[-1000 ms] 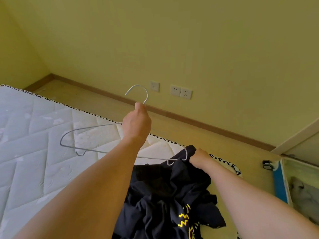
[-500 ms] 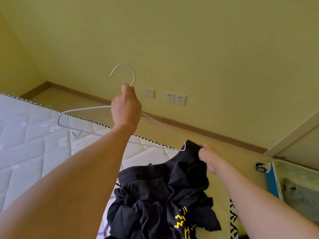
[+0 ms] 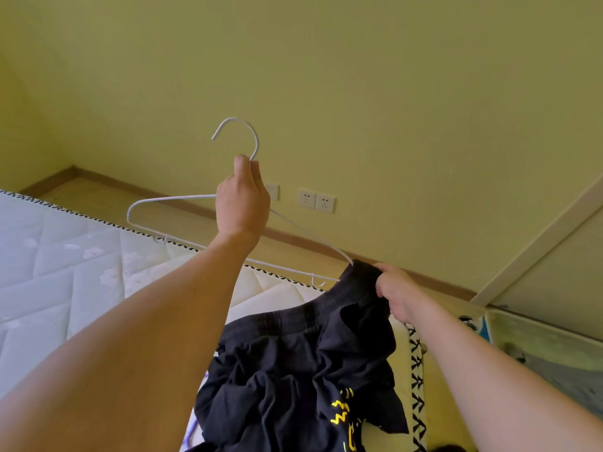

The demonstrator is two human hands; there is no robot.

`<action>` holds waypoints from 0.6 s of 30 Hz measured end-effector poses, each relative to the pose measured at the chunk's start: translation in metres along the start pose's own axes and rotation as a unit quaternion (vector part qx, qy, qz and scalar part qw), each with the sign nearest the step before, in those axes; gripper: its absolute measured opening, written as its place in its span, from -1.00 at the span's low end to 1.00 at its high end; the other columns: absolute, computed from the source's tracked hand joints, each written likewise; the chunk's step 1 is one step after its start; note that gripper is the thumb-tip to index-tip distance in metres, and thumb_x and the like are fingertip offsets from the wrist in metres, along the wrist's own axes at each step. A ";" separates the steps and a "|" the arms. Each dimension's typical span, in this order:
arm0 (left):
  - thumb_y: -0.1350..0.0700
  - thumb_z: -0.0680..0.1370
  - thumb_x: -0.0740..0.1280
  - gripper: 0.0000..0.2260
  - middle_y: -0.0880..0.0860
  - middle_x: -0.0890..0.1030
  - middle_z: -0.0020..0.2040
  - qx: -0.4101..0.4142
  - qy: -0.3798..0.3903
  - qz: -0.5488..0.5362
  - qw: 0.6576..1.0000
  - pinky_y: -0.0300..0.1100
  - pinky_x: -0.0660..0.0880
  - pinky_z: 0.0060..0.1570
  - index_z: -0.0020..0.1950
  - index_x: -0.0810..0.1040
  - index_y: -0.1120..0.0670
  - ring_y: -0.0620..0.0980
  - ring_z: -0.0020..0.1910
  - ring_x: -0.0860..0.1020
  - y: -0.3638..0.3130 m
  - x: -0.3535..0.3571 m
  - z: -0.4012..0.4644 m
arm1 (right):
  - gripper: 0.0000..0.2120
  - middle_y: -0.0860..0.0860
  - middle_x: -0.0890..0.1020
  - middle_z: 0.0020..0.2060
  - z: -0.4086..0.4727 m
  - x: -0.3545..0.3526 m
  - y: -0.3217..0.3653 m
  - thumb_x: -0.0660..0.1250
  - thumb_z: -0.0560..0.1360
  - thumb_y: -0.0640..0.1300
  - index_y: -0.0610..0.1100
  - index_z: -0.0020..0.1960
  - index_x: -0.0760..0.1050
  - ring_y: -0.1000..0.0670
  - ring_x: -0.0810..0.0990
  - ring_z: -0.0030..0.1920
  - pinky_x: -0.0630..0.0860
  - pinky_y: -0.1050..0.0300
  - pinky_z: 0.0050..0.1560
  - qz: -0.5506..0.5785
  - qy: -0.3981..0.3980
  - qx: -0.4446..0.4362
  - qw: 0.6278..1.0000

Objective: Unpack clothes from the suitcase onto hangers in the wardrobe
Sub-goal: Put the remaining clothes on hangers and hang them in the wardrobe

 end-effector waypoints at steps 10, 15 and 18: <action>0.08 0.69 0.04 -0.79 0.17 0.43 -0.38 0.096 -0.020 -0.045 0.994 -0.02 0.19 -0.41 0.00 0.35 0.18 0.25 -0.36 0.35 -0.080 -0.015 -0.001 | -0.62 -0.14 0.51 -0.33 -0.032 -0.019 0.053 -0.03 0.44 -0.52 -0.17 -0.21 0.45 -0.07 0.47 -0.35 0.38 0.19 -0.38 0.017 0.000 -0.061 0.998; 0.07 0.69 0.03 -0.75 0.23 0.49 -0.31 0.118 -0.061 -0.059 0.989 -0.03 0.19 -0.35 0.03 0.38 0.22 0.22 -0.33 0.35 -0.111 -0.038 0.016 | -0.62 -0.15 0.47 -0.27 -0.073 -0.024 0.101 -0.07 0.37 -0.57 -0.22 -0.19 0.42 -0.11 0.46 -0.29 0.41 0.17 -0.32 -0.010 0.029 -0.124 0.992; 0.05 0.69 0.03 -0.77 0.22 0.50 -0.34 0.097 -0.037 -0.070 0.992 -0.02 0.21 -0.39 0.02 0.35 0.17 0.23 -0.36 0.36 -0.122 -0.038 0.000 | -0.64 -0.15 0.48 -0.25 -0.089 -0.032 0.119 -0.03 0.39 -0.52 -0.20 -0.17 0.46 -0.11 0.47 -0.29 0.39 0.19 -0.33 -0.058 -0.007 -0.154 0.986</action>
Point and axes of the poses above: each hand's wrist, its own z-axis towards the middle knuckle, its own x-axis out of the palm, y = z × x, the point moved 9 cm from there along z, towards the middle knuckle
